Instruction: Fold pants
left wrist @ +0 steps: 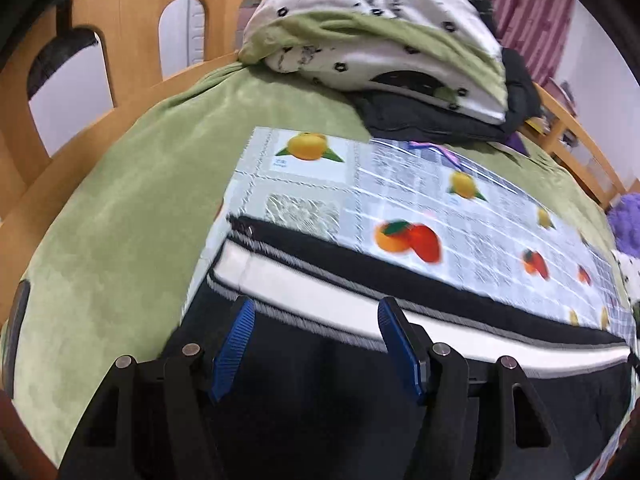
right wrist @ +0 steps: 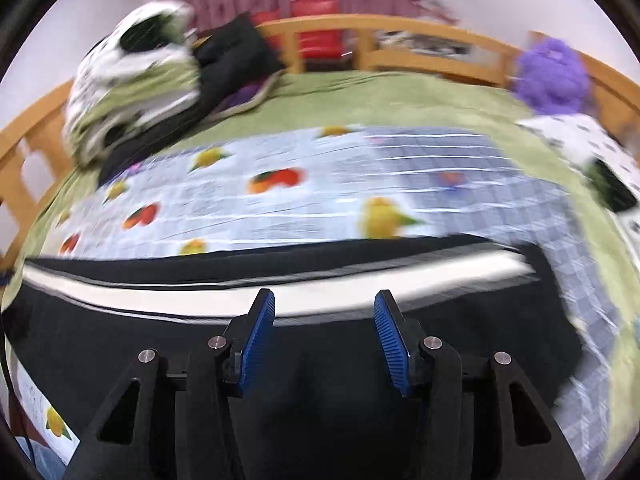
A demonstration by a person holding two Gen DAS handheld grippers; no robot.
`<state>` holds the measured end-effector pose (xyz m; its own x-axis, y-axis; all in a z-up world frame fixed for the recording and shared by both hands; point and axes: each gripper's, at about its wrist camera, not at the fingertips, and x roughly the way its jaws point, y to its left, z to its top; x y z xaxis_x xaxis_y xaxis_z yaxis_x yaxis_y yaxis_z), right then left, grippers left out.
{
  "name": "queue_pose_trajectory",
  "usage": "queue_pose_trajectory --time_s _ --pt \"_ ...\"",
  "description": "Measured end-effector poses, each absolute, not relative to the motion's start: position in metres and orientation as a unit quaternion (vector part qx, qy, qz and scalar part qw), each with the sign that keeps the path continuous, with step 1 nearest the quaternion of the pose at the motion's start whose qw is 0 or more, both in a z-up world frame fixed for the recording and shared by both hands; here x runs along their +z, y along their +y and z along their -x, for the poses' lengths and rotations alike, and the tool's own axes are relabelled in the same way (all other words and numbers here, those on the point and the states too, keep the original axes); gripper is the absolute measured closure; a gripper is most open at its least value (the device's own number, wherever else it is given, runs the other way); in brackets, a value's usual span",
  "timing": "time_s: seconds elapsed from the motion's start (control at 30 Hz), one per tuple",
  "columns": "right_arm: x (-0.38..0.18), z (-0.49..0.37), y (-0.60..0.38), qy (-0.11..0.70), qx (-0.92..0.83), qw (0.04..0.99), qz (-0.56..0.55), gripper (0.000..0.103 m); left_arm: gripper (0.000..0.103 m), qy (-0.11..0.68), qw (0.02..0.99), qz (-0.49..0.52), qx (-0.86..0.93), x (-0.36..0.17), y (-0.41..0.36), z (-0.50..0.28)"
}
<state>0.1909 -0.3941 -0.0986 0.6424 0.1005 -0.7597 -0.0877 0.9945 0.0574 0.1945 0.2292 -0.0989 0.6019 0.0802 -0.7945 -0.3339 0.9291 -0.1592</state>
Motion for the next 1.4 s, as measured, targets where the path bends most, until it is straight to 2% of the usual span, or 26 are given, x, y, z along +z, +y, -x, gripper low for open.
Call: queue_pose_trajectory --time_s 0.23,0.43,0.47,0.5,0.53,0.57,0.63,0.73,0.77,0.8,0.87,0.97,1.03,1.1,1.13,1.17,1.2,1.27,1.3,1.37,1.4 --pt "-0.135 -0.249 -0.328 0.447 0.110 0.885 0.065 0.052 0.041 0.429 0.883 0.137 0.131 -0.104 0.256 -0.231" --pt "-0.169 -0.279 -0.309 0.481 0.130 0.859 0.117 0.048 0.042 0.455 0.872 0.111 0.143 -0.133 0.263 -0.250" --pt "-0.175 -0.280 -0.303 0.488 0.135 0.852 0.134 0.056 0.051 0.454 0.872 0.110 0.148 -0.136 0.264 -0.250" --pt "-0.175 -0.277 -0.299 0.484 0.148 0.850 0.143 0.065 0.067 0.449 0.873 0.105 0.155 -0.136 0.264 -0.248" --pt "-0.173 -0.274 -0.295 0.485 0.163 0.846 0.152 0.100 0.078 0.446 0.876 0.095 0.160 -0.136 0.265 -0.246" --pt "-0.170 -0.270 -0.289 0.476 0.158 0.848 0.174 0.100 0.085 0.443 0.878 0.086 0.162 -0.134 0.266 -0.245" --pt "-0.162 -0.263 -0.287 0.456 0.158 0.856 0.186 0.100 0.085 0.428 0.886 0.095 0.150 -0.127 0.272 -0.239" --pt "-0.138 -0.265 -0.300 0.427 0.161 0.879 0.139 0.101 0.086 0.396 0.900 0.113 0.143 -0.110 0.283 -0.230" --pt "-0.132 -0.267 -0.305 0.418 0.161 0.887 0.116 0.101 0.088 0.386 0.904 0.123 0.139 -0.105 0.287 -0.229" --pt "-0.129 -0.272 -0.309 0.414 0.159 0.891 0.095 0.101 0.095 0.376 0.906 0.130 0.145 -0.102 0.291 -0.228" --pt "-0.139 -0.283 -0.307 0.424 0.147 0.889 0.087 0.101 0.095 0.373 0.904 0.123 0.169 -0.103 0.296 -0.233" --pt "-0.172 -0.295 -0.297 0.462 0.130 0.871 0.104 0.101 0.096 0.410 0.886 0.124 0.179 -0.126 0.297 -0.249" --pt "-0.177 -0.295 -0.298 0.456 0.120 0.878 0.081 0.101 0.095 0.410 0.888 0.104 0.183 -0.128 0.291 -0.248" --pt "-0.168 -0.293 -0.305 0.459 0.122 0.878 0.060 0.100 0.094 0.407 0.893 0.104 0.162 -0.120 0.286 -0.242" --pt "-0.161 -0.288 -0.309 0.456 0.128 0.879 0.054 0.097 0.092 0.404 0.896 0.113 0.147 -0.115 0.285 -0.238" --pt "-0.154 -0.283 -0.314 0.450 0.131 0.882 0.054 0.090 0.080 0.403 0.897 0.116 0.138 -0.111 0.284 -0.234" --pt "-0.145 -0.276 -0.320 0.438 0.127 0.888 0.059 0.086 0.057 0.401 0.899 0.115 0.132 -0.107 0.282 -0.231" --pt "-0.132 -0.265 -0.338 0.417 0.112 0.900 0.062 0.055 0.030 0.390 0.905 0.106 0.133 -0.106 0.279 -0.227" --pt "-0.128 -0.259 -0.350 0.408 0.100 0.906 0.058 0.051 0.030 0.387 0.907 0.102 0.133 -0.107 0.277 -0.227" --pt "-0.126 -0.252 -0.375 0.412 0.073 0.907 0.047 0.050 0.031 0.406 0.898 0.102 0.135 -0.118 0.277 -0.233" --pt "-0.131 -0.251 -0.392 0.424 0.051 0.904 0.038 0.050 0.038 0.419 0.891 0.114 0.133 -0.127 0.278 -0.237"
